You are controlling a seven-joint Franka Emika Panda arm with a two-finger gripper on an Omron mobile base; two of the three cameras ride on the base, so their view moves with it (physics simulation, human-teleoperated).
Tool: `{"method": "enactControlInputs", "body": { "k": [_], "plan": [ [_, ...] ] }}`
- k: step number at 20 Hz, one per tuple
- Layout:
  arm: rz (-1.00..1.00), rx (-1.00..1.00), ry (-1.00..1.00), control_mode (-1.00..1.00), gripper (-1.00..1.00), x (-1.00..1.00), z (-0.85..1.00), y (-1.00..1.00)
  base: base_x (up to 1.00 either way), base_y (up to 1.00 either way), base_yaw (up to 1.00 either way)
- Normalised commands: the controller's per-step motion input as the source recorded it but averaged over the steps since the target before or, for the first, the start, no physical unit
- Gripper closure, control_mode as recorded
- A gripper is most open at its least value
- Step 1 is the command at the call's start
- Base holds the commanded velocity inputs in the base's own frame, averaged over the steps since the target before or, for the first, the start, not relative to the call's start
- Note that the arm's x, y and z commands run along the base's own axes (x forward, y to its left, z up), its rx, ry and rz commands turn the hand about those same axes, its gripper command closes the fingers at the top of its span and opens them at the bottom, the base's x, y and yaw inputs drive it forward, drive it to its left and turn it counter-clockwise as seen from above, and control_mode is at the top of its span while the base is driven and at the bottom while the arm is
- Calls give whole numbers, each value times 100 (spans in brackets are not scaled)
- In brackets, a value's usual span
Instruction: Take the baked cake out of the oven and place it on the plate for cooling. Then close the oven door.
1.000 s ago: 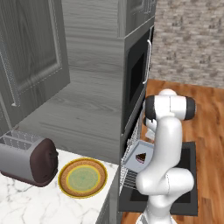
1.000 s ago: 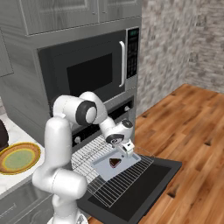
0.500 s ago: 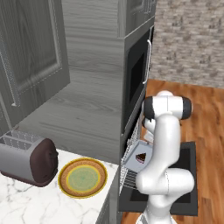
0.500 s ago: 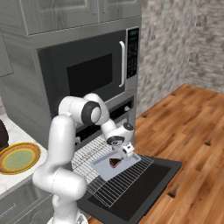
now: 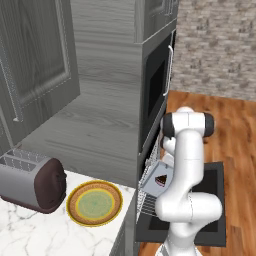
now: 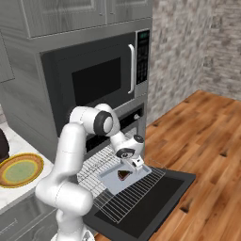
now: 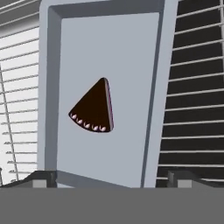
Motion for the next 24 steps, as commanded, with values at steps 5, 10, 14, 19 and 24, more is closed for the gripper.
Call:
{"method": "enactControlInputs", "body": {
  "k": [5, 10, 14, 19, 24],
  "plan": [
    [0, 4, 4, -100, -100, 36, -20, 0, 0, 0, 0],
    [0, 3, 6, -100, -100, 35, -23, 0, 0, 0, 0],
    [0, 3, 7, -100, -100, 21, -33, 0, 0, 0, 0],
    [0, 2, 6, -100, -100, 22, -36, 0, 0, 0, 0],
    [0, 2, 6, -100, -100, 21, -31, 0, 0, 0, 0]
  ]
}}
